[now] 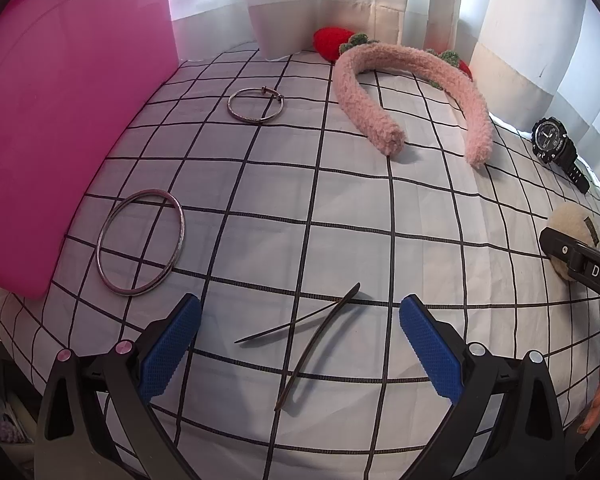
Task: Organize jewelry
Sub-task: 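Grasp the pom-pom with the right tool while the left tool grasps the black hairpins, then carry the pom-pom and hairpins with both tools over the pink tub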
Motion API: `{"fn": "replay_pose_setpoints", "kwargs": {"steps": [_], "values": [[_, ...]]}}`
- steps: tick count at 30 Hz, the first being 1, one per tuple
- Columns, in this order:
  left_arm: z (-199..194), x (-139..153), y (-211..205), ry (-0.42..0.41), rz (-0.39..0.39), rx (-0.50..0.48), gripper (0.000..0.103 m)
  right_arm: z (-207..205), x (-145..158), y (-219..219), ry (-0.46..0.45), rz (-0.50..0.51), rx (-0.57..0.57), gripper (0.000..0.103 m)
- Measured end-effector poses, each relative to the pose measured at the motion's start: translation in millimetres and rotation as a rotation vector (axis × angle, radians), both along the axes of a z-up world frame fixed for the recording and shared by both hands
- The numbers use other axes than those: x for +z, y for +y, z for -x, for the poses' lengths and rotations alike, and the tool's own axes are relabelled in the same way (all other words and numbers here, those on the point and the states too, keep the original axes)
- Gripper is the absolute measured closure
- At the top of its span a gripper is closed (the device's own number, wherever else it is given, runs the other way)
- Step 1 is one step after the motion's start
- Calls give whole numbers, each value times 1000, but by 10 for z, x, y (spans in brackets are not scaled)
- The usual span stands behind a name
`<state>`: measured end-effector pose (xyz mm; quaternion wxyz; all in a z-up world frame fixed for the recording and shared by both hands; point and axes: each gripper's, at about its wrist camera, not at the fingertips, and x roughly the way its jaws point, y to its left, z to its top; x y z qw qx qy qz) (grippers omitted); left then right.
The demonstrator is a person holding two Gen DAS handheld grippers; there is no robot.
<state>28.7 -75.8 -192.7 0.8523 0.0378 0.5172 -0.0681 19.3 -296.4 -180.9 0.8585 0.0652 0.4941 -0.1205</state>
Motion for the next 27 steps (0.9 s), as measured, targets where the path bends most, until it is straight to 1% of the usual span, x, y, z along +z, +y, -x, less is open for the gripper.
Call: {"fn": "replay_pose_setpoints", "kwargs": {"steps": [2, 4, 6, 9, 10, 11, 12, 13, 14, 17, 20, 27], "values": [[10, 6, 14, -1, 2, -5, 8, 17, 3, 2, -5, 3, 3, 36], [25, 23, 30, -5, 3, -10, 13, 6, -3, 22, -9, 4, 3, 38], [44, 54, 33, -11, 4, -20, 23, 30, 7, 37, -13, 5, 4, 40], [59, 97, 31, -15, 7, -34, 43, 55, 15, 77, -17, 4, 11, 42], [55, 113, 33, -16, 7, -38, 47, 63, 15, 102, -18, 6, 12, 42], [60, 125, 35, -18, 9, -43, 59, 74, 16, 131, -19, 6, 13, 43], [63, 138, 35, -19, 12, -48, 76, 84, 14, 148, -19, 5, 15, 44], [62, 146, 33, -17, 14, -51, 84, 78, 32, 138, -21, 5, 18, 44], [57, 150, 33, -12, 17, -52, 94, 84, 37, 152, -24, 3, 21, 44], [49, 154, 52, -8, 30, -57, 96, 104, 59, 170, -36, 4, 29, 45], [51, 176, 83, -5, 60, -55, 96, 114, 88, 189, -49, 9, 36, 46], [38, 400, 150, -57, 91, -54, 96, 233, 255, 229, -82, 9, 51, 46]]}}
